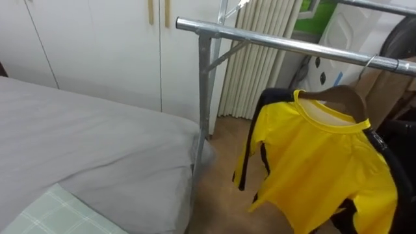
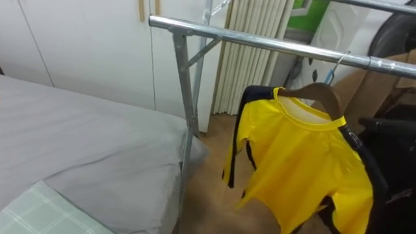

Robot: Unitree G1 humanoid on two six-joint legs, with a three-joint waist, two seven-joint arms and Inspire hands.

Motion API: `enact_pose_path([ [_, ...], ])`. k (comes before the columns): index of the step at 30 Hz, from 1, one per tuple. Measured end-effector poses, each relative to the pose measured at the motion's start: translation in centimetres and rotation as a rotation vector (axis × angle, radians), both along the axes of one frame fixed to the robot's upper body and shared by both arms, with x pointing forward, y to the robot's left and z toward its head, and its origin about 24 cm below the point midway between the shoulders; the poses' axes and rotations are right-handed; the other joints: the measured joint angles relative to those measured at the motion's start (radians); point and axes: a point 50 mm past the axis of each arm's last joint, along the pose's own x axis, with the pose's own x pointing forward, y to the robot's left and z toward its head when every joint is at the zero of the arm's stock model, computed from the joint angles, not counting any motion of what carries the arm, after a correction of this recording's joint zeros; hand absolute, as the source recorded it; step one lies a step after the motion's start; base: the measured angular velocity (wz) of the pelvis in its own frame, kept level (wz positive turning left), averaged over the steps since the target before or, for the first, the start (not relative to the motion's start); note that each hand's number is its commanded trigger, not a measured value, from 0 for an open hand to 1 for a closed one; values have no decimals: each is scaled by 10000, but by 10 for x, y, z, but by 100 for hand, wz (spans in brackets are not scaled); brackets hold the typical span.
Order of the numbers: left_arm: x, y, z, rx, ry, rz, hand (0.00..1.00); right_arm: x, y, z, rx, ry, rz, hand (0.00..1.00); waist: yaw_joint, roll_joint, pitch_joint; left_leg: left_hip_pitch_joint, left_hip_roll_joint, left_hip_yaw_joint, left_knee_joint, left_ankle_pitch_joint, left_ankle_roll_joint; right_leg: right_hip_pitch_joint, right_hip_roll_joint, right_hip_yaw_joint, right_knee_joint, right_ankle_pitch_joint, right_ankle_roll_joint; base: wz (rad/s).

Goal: Hang clothes

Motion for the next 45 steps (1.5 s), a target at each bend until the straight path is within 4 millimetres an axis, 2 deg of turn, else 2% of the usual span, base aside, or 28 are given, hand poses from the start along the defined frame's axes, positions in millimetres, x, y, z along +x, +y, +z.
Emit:
enact_pose_path([
  [7,-1,-1,0,-50,56,28,0,-18,-5,-10,-1085,416,70,0,-172,29,-1,15,4,95,-2,9,-9,-3,16,64,-4,-1,0,-1],
  [10,-1,-1,0,-16,55,60,0,-36,-6,-18,-1349,233,25,0,-220,18,9,20,-3,118,-17,8,-9,-16,21,123,-2,-1,0,-1],
  [16,-4,-3,0,-8,181,8,0,-49,9,-29,-1816,229,334,0,-170,15,38,96,52,313,-81,7,-11,-65,112,367,-2,20,-21,-11],
  [17,-4,-2,0,4,188,-2,0,-54,13,-32,-1976,81,499,0,-175,88,87,114,63,309,-124,13,-25,-63,141,422,-24,20,-20,-5],
  [19,-4,-3,0,85,216,11,0,-68,29,-48,-1840,-114,872,0,-179,103,98,143,116,404,-149,-7,-59,-61,191,478,-37,19,-21,-10],
  [22,-4,-6,-2,39,221,18,0,-81,42,-68,-1358,161,962,0,-198,183,148,195,131,473,-200,-12,-67,-63,217,580,-29,20,-25,-11],
  [23,-4,-7,-2,3,218,23,0,-87,46,-75,-1268,361,972,0,-198,294,189,196,133,527,-203,-13,-68,-81,228,647,-33,26,-35,-11],
  [27,-5,-12,-4,-111,257,21,0,-112,67,-97,-1046,814,953,0,-255,566,181,272,151,748,-319,-9,-74,-180,258,742,31,19,-43,-14],
  [28,-5,-13,-4,-163,304,-132,0,-117,74,-103,-972,874,948,0,-275,672,229,301,163,797,-351,-4,-88,-199,277,803,63,9,-59,-15],
  [31,-5,-16,-5,-286,366,-340,0,-130,87,-116,-881,1097,895,0,-242,759,208,297,171,816,-341,-18,-111,-252,304,926,136,-18,-73,-8],
  [34,-4,-19,-6,-375,401,-449,0,-145,110,-138,-387,1500,1023,0,-184,882,188,324,180,924,-377,1,-140,-309,342,1058,179,-19,-76,-10],
  [36,-4,-23,-8,-436,402,-445,0,-160,126,-161,63,2320,1261,0,-259,1010,179,372,188,979,-387,3,-143,-271,353,1101,165,-9,-90,-7],
  [37,-4,-24,-8,-414,415,-440,0,-165,128,-167,136,2594,1281,0,-264,1032,185,384,188,980,-386,3,-143,-258,353,1102,165,-9,-90,0],
  [40,-5,-28,-9,-100,487,-486,0,-205,133,-202,643,4448,462,0,-271,1114,200,367,175,998,-383,3,-141,-312,357,1149,200,-8,-86,-2],
  [44,-5,-29,-9,-1,559,-507,0,-221,134,-212,148,5224,560,0,-369,1182,200,311,176,1118,-392,5,-142,-476,373,1267,334,-10,-87,-10],
  [45,-5,-29,-9,69,597,-519,0,-223,135,-213,-139,5295,746,0,-437,1235,228,309,176,1117,-389,11,-149,-480,377,1273,335,-8,-89,0],
])
